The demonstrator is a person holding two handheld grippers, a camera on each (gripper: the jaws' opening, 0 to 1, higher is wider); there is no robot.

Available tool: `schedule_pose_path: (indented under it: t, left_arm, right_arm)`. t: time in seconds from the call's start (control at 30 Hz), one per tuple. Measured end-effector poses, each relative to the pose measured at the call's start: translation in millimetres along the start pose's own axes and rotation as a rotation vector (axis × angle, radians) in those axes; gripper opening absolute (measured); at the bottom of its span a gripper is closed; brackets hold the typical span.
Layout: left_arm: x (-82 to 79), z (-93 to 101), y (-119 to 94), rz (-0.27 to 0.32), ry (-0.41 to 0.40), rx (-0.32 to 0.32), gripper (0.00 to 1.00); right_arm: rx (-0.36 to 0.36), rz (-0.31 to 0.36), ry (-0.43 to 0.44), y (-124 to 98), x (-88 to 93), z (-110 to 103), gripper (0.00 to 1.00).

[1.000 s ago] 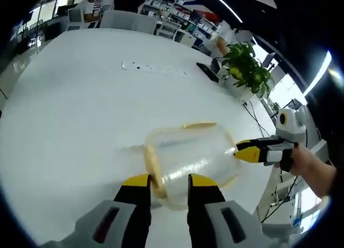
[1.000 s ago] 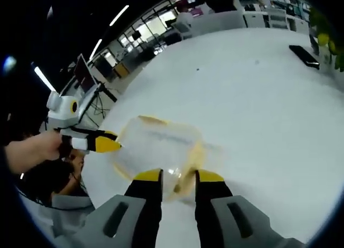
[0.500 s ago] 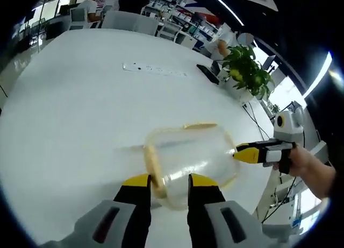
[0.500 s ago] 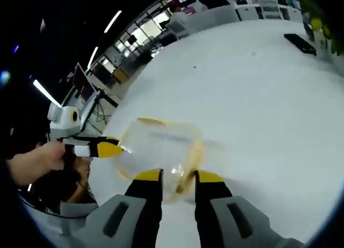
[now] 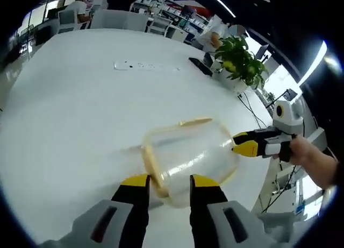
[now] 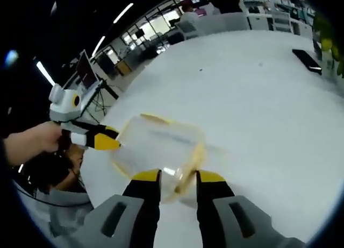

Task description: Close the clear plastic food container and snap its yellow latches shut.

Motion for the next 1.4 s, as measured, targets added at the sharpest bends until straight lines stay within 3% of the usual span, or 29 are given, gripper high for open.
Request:
schedule_pose_path:
  t: [0.17, 0.3, 0.6, 1.03, 1.4]
  left_arm:
    - [-5.3, 4.2, -1.1, -0.017, 0.086, -0.007, 0.22]
    - [-10.8, 6.2, -2.4, -0.017, 0.124, -0.012, 0.22]
    - [-26.7, 12.0, -4.7, -0.027, 0.244, -0.017, 0.2]
    - [-38.4, 19.3, 1.9, -0.05, 0.357, 0.03, 0.16]
    - [-44.3, 37.0, 14.5, -0.062, 0.544, 0.116, 0.15]
  right_arm:
    - [0.003, 0.008, -0.012, -2.4, -1.2, 1.8, 0.18]
    - [0.01, -0.003, -0.086, -4.1, -4.2, 3.5, 0.15]
    - [-0.021, 0.004, -0.157, -7.6, -10.5, 3.3, 0.1]
    - [-0.034, -0.016, -0.237, -1.1, -20.9, -0.7, 0.1]
    - [-0.055, -0.068, -0.351, 12.1, -29.1, -6.7, 0.08]
Point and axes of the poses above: the point that each gripper's makers call its tool centre point, and the gripper's own axes: y roughly forward along the fingers, z roughly to its right, x roughly out of its underside, the point moved 10 cm from there along -y, roughly backward along the fingers, and after that the axes turned 2 degrees about y, right-handed, at the moved point
